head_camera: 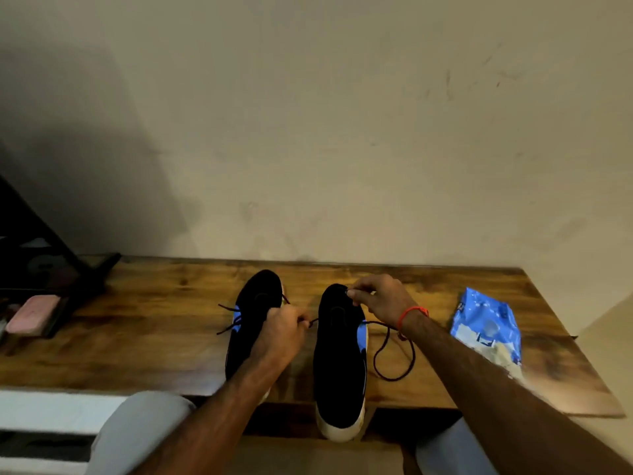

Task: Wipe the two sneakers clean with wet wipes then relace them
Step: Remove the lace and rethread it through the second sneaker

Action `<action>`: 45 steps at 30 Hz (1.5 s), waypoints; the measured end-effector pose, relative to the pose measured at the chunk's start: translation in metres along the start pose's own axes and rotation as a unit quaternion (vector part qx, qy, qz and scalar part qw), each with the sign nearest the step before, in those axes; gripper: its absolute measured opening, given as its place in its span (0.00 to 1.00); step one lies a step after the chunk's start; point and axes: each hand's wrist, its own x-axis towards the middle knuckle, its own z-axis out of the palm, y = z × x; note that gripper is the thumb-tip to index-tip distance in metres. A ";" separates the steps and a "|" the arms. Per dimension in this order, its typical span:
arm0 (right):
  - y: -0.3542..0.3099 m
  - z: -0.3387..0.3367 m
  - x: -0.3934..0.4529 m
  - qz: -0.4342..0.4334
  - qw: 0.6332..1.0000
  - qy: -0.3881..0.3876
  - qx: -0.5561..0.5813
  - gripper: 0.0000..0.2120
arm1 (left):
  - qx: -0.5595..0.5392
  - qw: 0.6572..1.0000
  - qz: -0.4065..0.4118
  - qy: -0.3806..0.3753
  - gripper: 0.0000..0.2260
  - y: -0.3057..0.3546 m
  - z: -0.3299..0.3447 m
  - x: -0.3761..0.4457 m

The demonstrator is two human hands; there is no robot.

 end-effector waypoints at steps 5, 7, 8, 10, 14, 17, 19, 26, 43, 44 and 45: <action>0.025 0.021 0.005 0.018 0.999 -0.045 -0.010 0.04 | 0.146 0.977 -0.091 -0.126 0.12 -0.011 0.023 0.002; 0.028 0.026 0.008 0.017 0.999 -0.049 -0.006 0.05 | 0.158 0.975 -0.104 -0.119 0.14 0.001 0.020 0.002; 0.028 0.027 0.009 0.013 0.999 -0.050 -0.001 0.05 | 0.167 0.975 -0.103 -0.104 0.15 0.008 0.017 0.001; 0.027 0.032 0.011 0.005 0.998 -0.059 -0.001 0.07 | 0.211 0.971 -0.087 -0.068 0.20 0.024 0.010 -0.004; 0.031 0.037 0.013 0.005 0.997 -0.080 0.001 0.04 | 0.298 0.951 -0.074 -0.037 0.28 0.038 0.006 -0.011; 0.029 0.036 0.015 0.004 0.997 -0.080 0.003 0.03 | 0.305 0.948 -0.082 -0.040 0.29 0.037 0.004 -0.009; 0.030 0.037 0.017 0.013 0.997 -0.079 -0.001 0.02 | 0.326 0.943 -0.068 -0.021 0.30 0.036 0.004 -0.008; 0.039 0.039 0.018 0.058 0.996 -0.066 -0.020 0.08 | 0.373 0.924 -0.077 -0.036 0.31 0.040 0.007 -0.007; 0.043 0.039 0.019 0.107 0.979 0.027 0.172 0.03 | 0.195 0.976 -0.084 -0.043 0.28 0.028 0.028 0.004; 0.043 0.041 0.018 0.098 0.982 0.020 0.162 0.04 | 0.172 0.981 -0.085 -0.039 0.25 0.026 0.032 0.006; 0.042 0.043 0.017 0.091 0.985 0.010 0.148 0.03 | 0.154 0.984 -0.084 -0.033 0.23 0.024 0.035 0.007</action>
